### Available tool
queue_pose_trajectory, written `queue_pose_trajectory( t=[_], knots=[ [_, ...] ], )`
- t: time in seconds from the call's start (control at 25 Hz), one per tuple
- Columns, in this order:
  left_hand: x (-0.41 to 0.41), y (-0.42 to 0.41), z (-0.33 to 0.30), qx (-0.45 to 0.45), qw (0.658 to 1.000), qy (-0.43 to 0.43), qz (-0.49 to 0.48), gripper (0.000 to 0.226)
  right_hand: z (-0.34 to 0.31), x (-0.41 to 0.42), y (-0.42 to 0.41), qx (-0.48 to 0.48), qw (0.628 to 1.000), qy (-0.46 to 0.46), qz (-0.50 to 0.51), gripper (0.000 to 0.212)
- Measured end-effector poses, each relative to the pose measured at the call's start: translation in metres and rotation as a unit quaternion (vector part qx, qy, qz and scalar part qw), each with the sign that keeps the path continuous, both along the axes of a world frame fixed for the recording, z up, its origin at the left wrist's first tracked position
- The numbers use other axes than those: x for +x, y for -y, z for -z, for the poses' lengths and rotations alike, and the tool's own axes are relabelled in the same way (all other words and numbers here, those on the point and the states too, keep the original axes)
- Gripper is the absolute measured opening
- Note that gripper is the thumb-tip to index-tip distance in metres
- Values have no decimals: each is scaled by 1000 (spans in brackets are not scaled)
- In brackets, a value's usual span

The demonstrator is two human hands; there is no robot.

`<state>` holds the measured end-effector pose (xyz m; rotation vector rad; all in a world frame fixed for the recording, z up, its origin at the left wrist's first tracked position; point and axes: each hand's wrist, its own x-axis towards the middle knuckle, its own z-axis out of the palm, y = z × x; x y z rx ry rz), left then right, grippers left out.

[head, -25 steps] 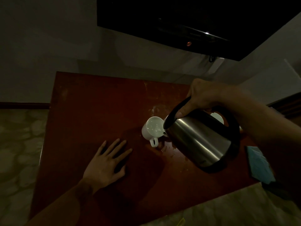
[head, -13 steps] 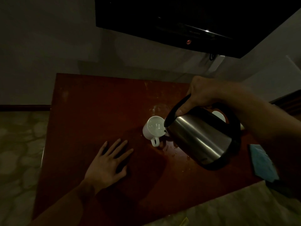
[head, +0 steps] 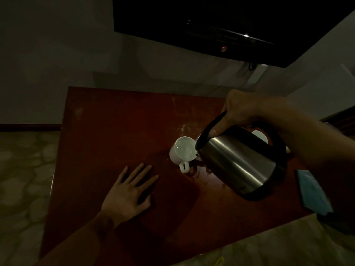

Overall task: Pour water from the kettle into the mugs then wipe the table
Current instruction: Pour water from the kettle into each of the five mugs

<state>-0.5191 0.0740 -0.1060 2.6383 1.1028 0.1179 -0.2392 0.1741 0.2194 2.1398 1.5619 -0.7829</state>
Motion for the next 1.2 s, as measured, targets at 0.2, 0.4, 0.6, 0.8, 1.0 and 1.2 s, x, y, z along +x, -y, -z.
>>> queue_pose_trajectory(
  t=[0.2,0.4,0.6,0.8,1.0,1.2],
  knots=[
    [0,0,0,5,1000,1,0,64,3,-2,0,0,1000,-13,1,70],
    [0,0,0,10,1000,-5,1,65,3,-2,0,0,1000,-25,5,82],
    [0,0,1,8,1000,-5,0,65,-1,-2,2,6,1000,-13,-5,82],
    [1,-1,0,12,1000,-13,7,65,-4,-2,0,7,1000,-3,6,75],
    [2,1,0,6,1000,-9,-3,65,-2,0,3,37,999,-21,16,66],
    [3,1,-1,5,1000,-7,-5,65,3,10,12,73,994,-64,40,74]
  ],
)
